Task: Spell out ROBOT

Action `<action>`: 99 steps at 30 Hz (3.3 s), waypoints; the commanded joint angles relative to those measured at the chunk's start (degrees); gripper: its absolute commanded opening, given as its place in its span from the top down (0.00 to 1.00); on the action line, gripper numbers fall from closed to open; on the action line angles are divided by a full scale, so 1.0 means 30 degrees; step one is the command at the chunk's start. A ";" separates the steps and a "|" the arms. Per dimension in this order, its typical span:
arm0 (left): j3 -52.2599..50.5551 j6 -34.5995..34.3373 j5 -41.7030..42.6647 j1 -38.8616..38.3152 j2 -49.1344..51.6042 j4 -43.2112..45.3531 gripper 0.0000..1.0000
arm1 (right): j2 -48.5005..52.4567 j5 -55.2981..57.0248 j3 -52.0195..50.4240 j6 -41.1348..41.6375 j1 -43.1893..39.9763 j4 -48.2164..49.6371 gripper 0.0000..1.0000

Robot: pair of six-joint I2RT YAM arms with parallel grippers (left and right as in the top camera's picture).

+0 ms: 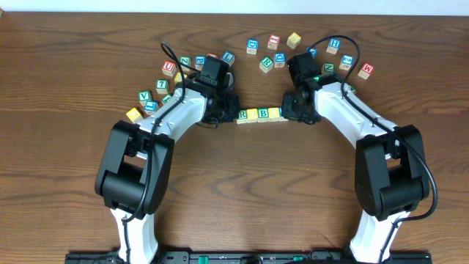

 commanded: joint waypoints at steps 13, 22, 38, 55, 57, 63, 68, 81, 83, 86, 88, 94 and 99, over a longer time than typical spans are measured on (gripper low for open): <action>-0.0131 -0.0175 -0.0408 -0.0007 0.0058 -0.0095 0.92 | -0.0131 -0.0408 0.0313 -0.0408 -0.0270 0.0022 0.85; -0.0131 -0.0175 -0.0408 -0.0015 0.0058 -0.0087 0.93 | -0.0131 -0.0612 0.0328 -0.0525 -0.0576 -0.0022 0.87; -0.0131 -0.0168 -0.0408 -0.0015 0.0058 0.0350 0.93 | -0.0138 -0.0605 0.1377 -0.0670 -0.0576 -0.0925 0.90; -0.0124 0.0707 -0.0437 0.0335 0.0051 0.0248 0.92 | -0.1202 -0.0605 0.1821 -0.0969 -0.1326 -0.1668 0.89; -0.0080 0.0794 -0.0437 0.0619 0.0000 0.0102 0.93 | -0.1246 -0.0605 0.1821 -0.1144 -0.1348 -0.1698 0.89; 0.0517 0.1996 -0.1501 0.1902 -0.1304 -0.1035 0.93 | -0.1865 -0.0612 0.1821 -0.1166 -0.1537 -0.1829 0.89; 0.0656 0.2055 -0.4116 0.2943 -0.4284 -0.2149 0.93 | -0.3322 -0.0612 0.1821 -0.1858 -0.1938 -0.1887 0.83; 0.0648 0.2055 -0.6411 0.6856 -1.4112 -0.4532 0.65 | -0.8801 -0.0612 0.1821 -0.3096 -0.2943 -0.3169 0.60; 0.0648 0.2055 -0.6411 0.7526 -1.5365 -0.5085 0.38 | -0.9828 -0.0612 0.1821 -0.3096 -0.3140 -0.3723 0.51; 0.0648 0.2055 -0.6411 0.7883 -1.6400 -0.6062 0.08 | -1.0907 -0.0612 0.1821 -0.3104 -0.3300 -0.4335 0.34; 0.0648 0.2047 -0.6404 0.7890 -1.6895 -0.6645 0.08 | -1.1854 -0.0605 0.1821 -0.3541 -0.3308 -0.4765 0.20; 0.0648 0.1996 -0.6368 0.7890 -1.7201 -0.6696 0.08 | -1.4520 -0.0597 0.1821 -0.3803 -0.3308 -0.5326 0.01; 0.0627 0.1996 -0.6368 0.7890 -1.7194 -0.6696 0.07 | -1.6356 -0.0605 0.1821 -0.3803 -0.3308 -0.5340 0.01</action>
